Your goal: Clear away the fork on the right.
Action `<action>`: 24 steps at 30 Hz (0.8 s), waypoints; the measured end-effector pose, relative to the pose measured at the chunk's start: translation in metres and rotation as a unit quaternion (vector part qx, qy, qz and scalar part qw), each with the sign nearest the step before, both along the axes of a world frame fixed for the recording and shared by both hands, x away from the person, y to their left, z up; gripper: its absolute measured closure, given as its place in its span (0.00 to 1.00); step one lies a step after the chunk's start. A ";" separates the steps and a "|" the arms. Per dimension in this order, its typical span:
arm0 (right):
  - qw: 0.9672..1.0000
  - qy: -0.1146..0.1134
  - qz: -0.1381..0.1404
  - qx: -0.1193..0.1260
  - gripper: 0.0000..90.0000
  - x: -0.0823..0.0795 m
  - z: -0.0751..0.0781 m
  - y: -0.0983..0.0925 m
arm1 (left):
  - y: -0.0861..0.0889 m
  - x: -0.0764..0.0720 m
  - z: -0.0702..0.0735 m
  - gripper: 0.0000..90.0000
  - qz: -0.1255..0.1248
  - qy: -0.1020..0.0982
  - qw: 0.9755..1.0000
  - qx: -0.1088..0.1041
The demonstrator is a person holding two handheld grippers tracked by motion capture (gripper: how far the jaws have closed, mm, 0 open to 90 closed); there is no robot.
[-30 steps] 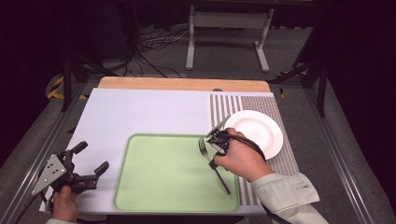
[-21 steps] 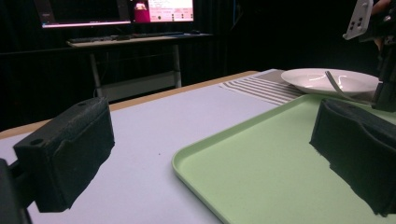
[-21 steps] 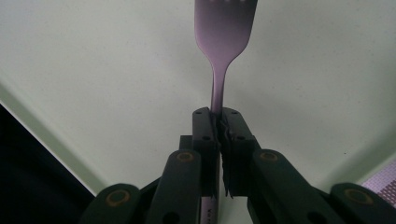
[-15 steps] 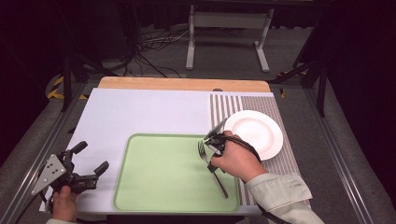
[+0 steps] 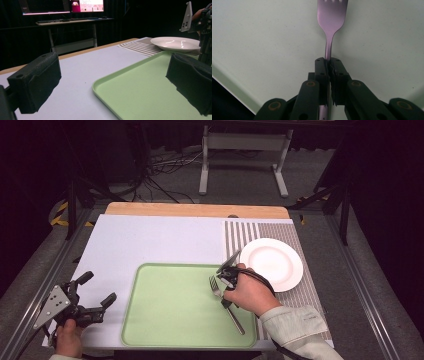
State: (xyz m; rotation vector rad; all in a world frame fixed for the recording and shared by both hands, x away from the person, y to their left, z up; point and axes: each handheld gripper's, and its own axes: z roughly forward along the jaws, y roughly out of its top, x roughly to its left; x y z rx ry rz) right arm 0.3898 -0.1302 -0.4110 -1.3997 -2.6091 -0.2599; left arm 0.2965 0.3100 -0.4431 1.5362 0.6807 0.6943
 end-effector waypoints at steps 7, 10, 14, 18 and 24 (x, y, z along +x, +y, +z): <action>1.000 -0.002 0.002 0.002 0.85 0.000 -0.003 0.000 | 0.000 0.000 0.000 0.00 0.000 0.000 1.000 0.000; 1.000 -0.021 0.008 0.007 0.76 -0.001 -0.003 0.000 | 0.000 0.000 0.000 0.00 0.000 0.000 1.000 0.000; 0.999 -0.046 0.021 0.013 0.68 -0.002 -0.001 0.000 | 0.000 0.000 0.000 0.00 0.000 0.000 1.000 0.000; 0.995 -0.086 0.043 0.040 0.35 -0.002 0.001 0.000 | 0.000 0.000 0.000 0.00 0.000 0.000 1.000 -0.001; 0.982 -0.155 0.082 0.075 0.19 -0.004 0.008 0.001 | 0.000 0.000 0.000 0.00 0.000 0.000 1.000 0.000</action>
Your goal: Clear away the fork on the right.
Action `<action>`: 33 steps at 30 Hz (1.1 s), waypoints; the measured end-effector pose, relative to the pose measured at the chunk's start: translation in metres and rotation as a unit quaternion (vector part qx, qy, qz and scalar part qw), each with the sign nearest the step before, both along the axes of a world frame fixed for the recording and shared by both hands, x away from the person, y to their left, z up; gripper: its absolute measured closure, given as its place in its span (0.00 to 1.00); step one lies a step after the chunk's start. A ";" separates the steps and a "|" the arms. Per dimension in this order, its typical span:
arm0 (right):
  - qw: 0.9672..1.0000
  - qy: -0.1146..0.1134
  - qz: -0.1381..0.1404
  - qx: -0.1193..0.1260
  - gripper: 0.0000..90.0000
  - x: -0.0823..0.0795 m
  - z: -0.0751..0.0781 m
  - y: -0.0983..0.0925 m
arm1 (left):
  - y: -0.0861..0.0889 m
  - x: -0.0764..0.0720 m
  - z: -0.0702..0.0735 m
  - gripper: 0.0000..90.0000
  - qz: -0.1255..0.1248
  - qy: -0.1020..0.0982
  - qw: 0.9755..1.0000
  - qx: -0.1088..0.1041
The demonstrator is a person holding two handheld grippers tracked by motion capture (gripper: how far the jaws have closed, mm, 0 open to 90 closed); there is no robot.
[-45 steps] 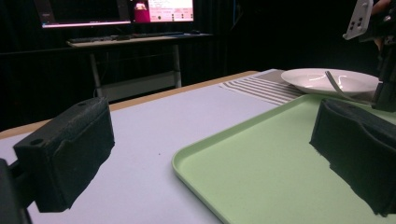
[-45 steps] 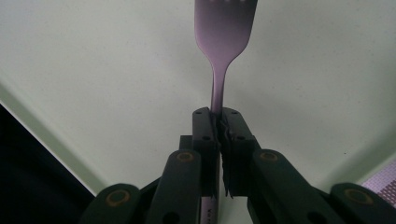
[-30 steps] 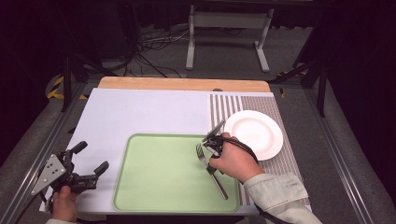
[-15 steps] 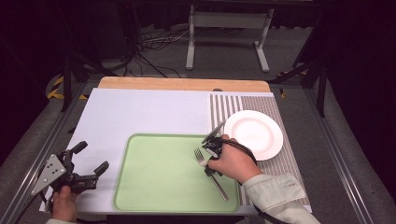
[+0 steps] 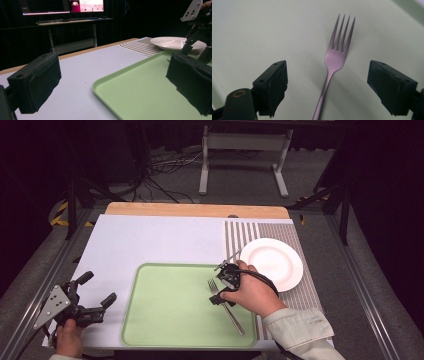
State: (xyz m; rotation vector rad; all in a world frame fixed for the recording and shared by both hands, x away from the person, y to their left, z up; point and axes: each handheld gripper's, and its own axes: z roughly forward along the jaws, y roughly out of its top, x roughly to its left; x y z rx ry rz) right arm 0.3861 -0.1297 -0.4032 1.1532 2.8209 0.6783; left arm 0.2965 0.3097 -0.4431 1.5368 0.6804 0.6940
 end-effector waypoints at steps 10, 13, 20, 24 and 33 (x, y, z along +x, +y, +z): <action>0.984 -0.116 0.124 0.051 0.35 0.005 0.017 -0.001 | 0.000 0.000 0.000 0.00 0.000 -0.001 1.000 -0.001; 0.980 -0.131 0.138 0.064 0.41 0.004 0.017 -0.001 | 0.000 0.000 0.000 0.00 0.000 -0.001 1.000 0.000; 0.970 -0.157 0.166 0.085 0.57 0.005 0.010 0.002 | 0.000 0.000 0.000 0.00 0.001 -0.001 1.000 -0.001; 0.966 -0.159 0.189 0.073 0.73 0.006 -0.001 0.006 | 0.000 0.000 0.000 0.00 0.000 -0.001 1.000 -0.001; 0.967 -0.141 0.209 0.044 0.94 0.008 -0.021 0.016 | 0.001 0.000 0.000 0.00 0.000 0.000 1.000 -0.001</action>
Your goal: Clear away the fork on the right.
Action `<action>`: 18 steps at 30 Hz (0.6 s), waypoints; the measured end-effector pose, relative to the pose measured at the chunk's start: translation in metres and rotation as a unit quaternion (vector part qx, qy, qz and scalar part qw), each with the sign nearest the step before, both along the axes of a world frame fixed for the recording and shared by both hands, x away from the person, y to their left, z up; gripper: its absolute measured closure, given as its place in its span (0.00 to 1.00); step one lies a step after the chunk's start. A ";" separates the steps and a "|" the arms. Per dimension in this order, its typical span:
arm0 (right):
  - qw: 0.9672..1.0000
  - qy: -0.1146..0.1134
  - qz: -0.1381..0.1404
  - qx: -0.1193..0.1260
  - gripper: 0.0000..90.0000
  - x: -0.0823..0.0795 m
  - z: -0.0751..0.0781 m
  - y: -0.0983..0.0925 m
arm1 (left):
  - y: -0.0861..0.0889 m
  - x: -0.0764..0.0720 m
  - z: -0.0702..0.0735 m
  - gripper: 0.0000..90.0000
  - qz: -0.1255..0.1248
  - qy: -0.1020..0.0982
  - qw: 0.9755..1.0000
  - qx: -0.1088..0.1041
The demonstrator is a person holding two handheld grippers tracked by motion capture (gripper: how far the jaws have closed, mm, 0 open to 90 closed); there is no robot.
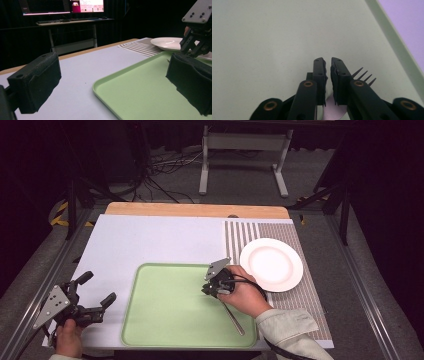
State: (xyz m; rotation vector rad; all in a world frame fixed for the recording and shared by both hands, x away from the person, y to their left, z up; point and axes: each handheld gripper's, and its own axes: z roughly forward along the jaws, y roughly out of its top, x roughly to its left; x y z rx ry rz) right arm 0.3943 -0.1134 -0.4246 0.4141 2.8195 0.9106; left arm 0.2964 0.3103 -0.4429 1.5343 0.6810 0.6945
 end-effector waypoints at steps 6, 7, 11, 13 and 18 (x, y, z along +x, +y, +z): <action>1.000 0.006 0.003 -0.013 0.99 0.002 -0.008 0.003 | 0.000 0.000 0.000 0.00 0.000 -0.001 1.000 -0.001; 1.000 0.008 0.003 -0.014 1.00 0.002 -0.009 0.004 | 0.000 0.000 0.000 0.00 0.000 -0.001 1.000 -0.001; 1.000 0.007 0.004 -0.022 1.00 0.003 -0.011 0.004 | 0.000 0.000 0.000 0.00 0.000 -0.001 1.000 0.000; 1.000 0.007 0.003 -0.025 1.00 0.003 -0.011 0.004 | 0.000 0.000 0.000 0.00 0.000 -0.001 1.000 0.000; 1.000 0.004 0.001 -0.029 1.00 0.004 -0.011 0.001 | 0.000 0.000 0.000 0.00 0.000 -0.001 1.000 0.000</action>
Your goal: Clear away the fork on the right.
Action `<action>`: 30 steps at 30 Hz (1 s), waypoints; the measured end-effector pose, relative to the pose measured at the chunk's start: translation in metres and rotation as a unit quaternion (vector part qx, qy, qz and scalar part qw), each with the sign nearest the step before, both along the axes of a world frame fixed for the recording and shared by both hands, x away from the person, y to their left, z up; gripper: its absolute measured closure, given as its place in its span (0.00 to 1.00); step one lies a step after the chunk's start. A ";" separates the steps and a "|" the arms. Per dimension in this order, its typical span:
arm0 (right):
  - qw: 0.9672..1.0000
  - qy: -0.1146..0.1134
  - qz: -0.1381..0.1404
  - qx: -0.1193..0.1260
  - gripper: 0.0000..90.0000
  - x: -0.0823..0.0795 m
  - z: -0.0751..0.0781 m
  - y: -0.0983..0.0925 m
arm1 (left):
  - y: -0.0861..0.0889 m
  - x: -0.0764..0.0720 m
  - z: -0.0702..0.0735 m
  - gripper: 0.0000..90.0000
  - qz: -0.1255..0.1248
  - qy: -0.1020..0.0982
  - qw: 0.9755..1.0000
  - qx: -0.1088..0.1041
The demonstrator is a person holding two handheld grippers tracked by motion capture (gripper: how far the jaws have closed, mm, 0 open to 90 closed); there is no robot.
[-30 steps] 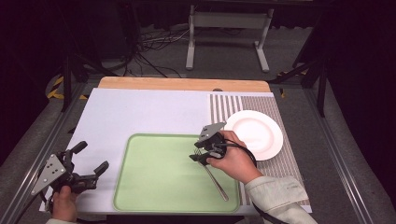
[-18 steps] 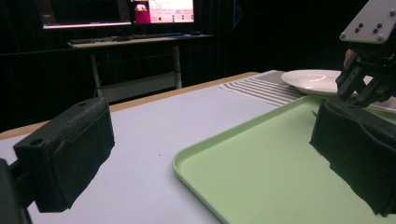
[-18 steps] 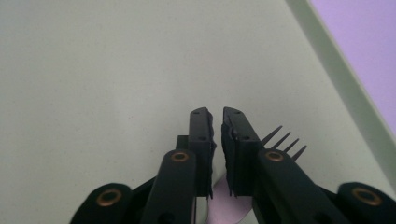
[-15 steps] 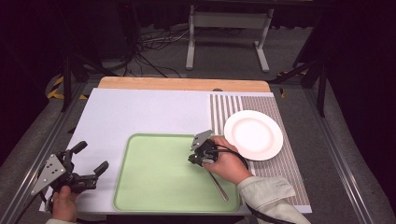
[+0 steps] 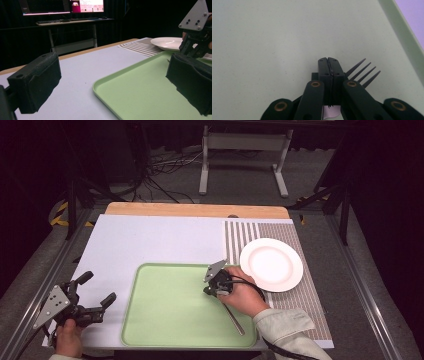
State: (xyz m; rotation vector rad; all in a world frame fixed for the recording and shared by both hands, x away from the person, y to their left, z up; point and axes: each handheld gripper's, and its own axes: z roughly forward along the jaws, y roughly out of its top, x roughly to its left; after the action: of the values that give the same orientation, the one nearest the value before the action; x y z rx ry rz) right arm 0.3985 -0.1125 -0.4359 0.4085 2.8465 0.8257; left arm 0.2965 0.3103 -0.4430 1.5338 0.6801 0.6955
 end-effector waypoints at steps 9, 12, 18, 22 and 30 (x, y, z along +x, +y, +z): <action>1.000 -0.004 -0.015 -0.005 1.00 0.004 0.000 -0.009 | 0.000 0.000 0.000 0.00 -0.001 0.001 1.000 0.000; 1.000 -0.007 -0.024 -0.007 1.00 0.005 0.000 -0.013 | 0.000 0.000 0.000 0.00 0.000 0.001 1.000 0.000; 0.999 -0.010 -0.036 -0.007 1.00 0.008 0.001 -0.021 | 0.000 0.000 0.000 0.00 0.000 0.000 1.000 0.000; 0.999 -0.012 -0.046 -0.010 1.00 0.010 0.001 -0.027 | 0.000 0.000 0.000 0.00 0.000 0.000 1.000 0.001; 0.998 -0.013 -0.062 -0.008 1.00 0.013 0.002 -0.036 | 0.000 0.000 0.000 0.00 0.000 0.000 1.000 0.001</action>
State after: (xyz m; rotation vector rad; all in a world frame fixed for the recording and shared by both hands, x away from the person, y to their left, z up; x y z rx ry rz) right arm 0.4112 -0.1483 -0.4335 0.5618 2.7699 0.7785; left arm 0.2967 0.3100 -0.4431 1.5356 0.6799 0.6948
